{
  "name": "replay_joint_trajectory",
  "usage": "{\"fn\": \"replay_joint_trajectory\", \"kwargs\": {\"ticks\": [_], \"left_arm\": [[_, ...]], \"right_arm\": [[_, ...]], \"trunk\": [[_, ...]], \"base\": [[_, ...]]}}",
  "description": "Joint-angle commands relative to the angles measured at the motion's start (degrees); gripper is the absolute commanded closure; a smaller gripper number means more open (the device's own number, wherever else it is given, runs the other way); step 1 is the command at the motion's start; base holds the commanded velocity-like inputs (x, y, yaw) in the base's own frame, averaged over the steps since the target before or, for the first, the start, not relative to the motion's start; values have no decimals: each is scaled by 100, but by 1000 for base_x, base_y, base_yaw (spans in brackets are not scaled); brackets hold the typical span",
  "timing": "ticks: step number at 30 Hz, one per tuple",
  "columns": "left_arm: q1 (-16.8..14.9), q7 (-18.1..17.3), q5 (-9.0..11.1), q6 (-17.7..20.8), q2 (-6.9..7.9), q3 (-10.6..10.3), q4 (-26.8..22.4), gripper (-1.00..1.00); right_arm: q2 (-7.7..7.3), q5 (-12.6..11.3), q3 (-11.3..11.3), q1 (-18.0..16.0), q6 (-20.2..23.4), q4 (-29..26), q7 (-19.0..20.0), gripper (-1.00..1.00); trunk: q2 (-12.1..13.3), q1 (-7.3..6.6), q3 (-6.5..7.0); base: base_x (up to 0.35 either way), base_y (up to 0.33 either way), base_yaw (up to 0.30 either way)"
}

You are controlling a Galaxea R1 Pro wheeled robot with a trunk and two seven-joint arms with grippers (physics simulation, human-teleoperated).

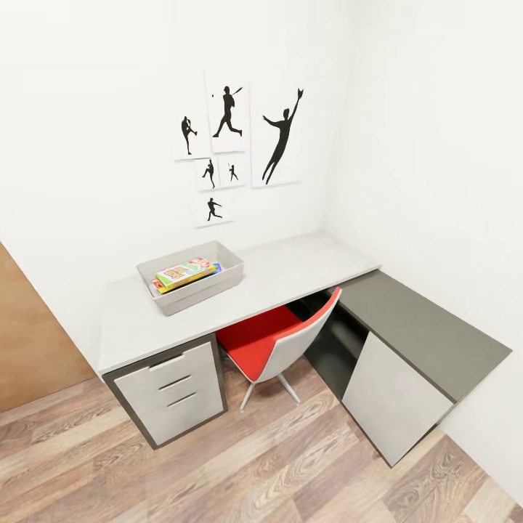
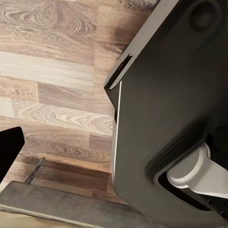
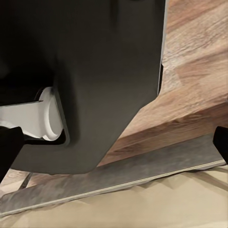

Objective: Put all the toys in the child's room - the three board games (two on the bed and one on the table), the two jigsaw puzzles on the table, and the tennis ball on the table - inside the toy box on the table in the child's room.

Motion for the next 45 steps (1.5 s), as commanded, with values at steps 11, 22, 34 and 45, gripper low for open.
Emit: {"fn": "replay_joint_trajectory", "kwargs": {"ticks": [11,22,34,45], "left_arm": [[4,19,53,23,5,-44,-23,-100],[5,19,53,22,5,-45,-23,-100],[5,19,55,23,5,-45,-23,-100],[5,19,53,24,5,-45,-23,-100]], "right_arm": [[-5,45,-30,-1,28,-14,40,-100],[-20,49,-26,-1,28,-15,37,-100],[2,53,-29,-1,27,-15,41,-100],[-21,49,-22,-1,27,-15,40,-100]], "trunk": [[-10,3,-10],[-10,3,-10],[-10,3,-10],[-10,3,-10]], "base": [[0,0,0],[0,0,0],[0,0,0],[0,0,0]]}}
